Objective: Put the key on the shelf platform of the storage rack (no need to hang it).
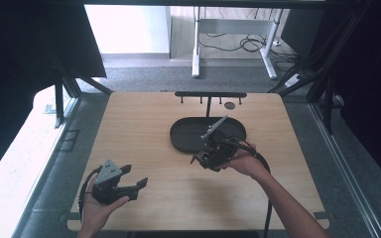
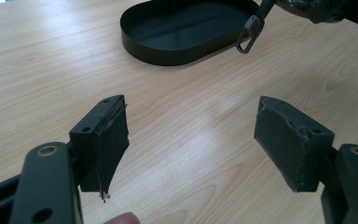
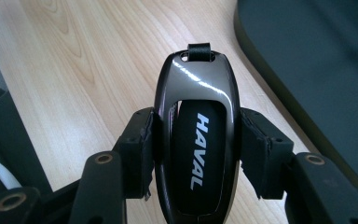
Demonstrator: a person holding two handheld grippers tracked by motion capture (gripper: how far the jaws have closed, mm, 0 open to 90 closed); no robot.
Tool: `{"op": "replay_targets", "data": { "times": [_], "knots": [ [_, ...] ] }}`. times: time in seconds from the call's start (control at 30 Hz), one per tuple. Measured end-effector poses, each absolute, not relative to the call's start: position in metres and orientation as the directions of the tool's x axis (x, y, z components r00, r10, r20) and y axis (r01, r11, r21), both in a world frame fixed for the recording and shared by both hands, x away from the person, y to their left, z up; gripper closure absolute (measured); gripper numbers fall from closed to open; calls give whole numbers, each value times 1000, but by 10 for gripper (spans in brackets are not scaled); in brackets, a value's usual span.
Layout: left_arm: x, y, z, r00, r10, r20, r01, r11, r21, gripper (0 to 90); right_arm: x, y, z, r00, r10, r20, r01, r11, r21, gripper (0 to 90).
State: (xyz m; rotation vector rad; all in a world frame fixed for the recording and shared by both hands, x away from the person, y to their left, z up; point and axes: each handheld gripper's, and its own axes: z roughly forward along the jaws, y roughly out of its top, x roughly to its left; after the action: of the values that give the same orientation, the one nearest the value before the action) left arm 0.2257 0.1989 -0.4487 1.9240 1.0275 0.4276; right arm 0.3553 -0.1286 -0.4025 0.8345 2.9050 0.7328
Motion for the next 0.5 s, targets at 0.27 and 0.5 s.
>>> {"op": "replay_targets", "data": {
  "times": [0.27,0.5],
  "knots": [
    [226,199,-449,598,795,-101,490,-263,831,262,364,-133,-398,-848,522,95,503,733,459,489],
    [225,199,-448,600,794,-98,485,-263,834,261,372,-133,-392,-846,524,98,503,724,472,489]
  ]
}}
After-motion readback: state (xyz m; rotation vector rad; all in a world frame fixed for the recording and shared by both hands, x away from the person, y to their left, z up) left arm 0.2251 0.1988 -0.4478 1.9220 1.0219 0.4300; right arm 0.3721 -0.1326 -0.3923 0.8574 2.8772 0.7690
